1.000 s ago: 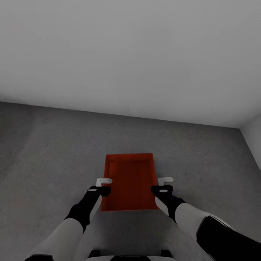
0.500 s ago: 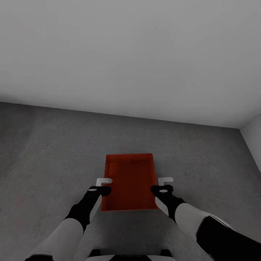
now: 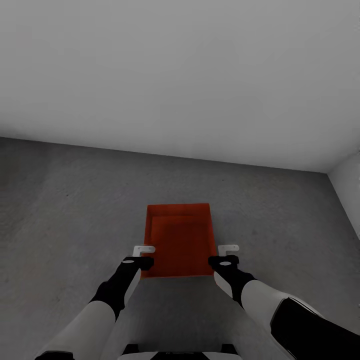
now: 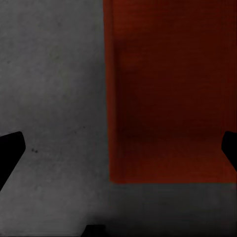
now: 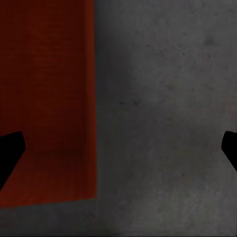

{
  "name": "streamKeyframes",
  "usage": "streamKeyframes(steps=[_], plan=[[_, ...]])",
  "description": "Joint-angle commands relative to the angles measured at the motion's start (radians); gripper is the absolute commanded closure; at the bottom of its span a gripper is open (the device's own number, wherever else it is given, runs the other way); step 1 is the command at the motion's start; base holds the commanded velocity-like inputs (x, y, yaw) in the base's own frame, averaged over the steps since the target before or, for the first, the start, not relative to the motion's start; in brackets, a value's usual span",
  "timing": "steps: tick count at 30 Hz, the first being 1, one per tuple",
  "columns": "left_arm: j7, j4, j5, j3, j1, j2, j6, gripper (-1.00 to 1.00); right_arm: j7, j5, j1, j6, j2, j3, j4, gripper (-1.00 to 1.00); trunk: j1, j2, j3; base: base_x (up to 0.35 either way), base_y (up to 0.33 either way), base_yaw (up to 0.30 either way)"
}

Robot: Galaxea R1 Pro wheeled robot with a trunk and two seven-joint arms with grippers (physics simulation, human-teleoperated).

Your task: Move the two storage containers from the living room to the garage. In the garage, place one container on the floor and stack the other container on top of it (either order is fine).

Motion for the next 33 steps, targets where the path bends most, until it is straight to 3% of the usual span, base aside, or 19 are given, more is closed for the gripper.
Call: streamKeyframes(steps=[1, 33], plan=[[0.001, -0.002, -0.006, 0.001, 0.0, -0.001, 0.006, -1.0, -0.005, -0.007, 0.0, 0.003, 0.0, 0.008, -0.001, -1.0, 0.0, -0.001, -0.001, -0.332, 0.0, 0.0], [0.001, 0.0, -0.006, 0.001, 0.0, -0.001, -0.001, -1.0, -0.007, -0.007, 0.0, 0.003, 0.0, 0.008, -0.001, -1.0, 0.0, -0.001, -0.001, -0.321, 0.0, 0.0]])
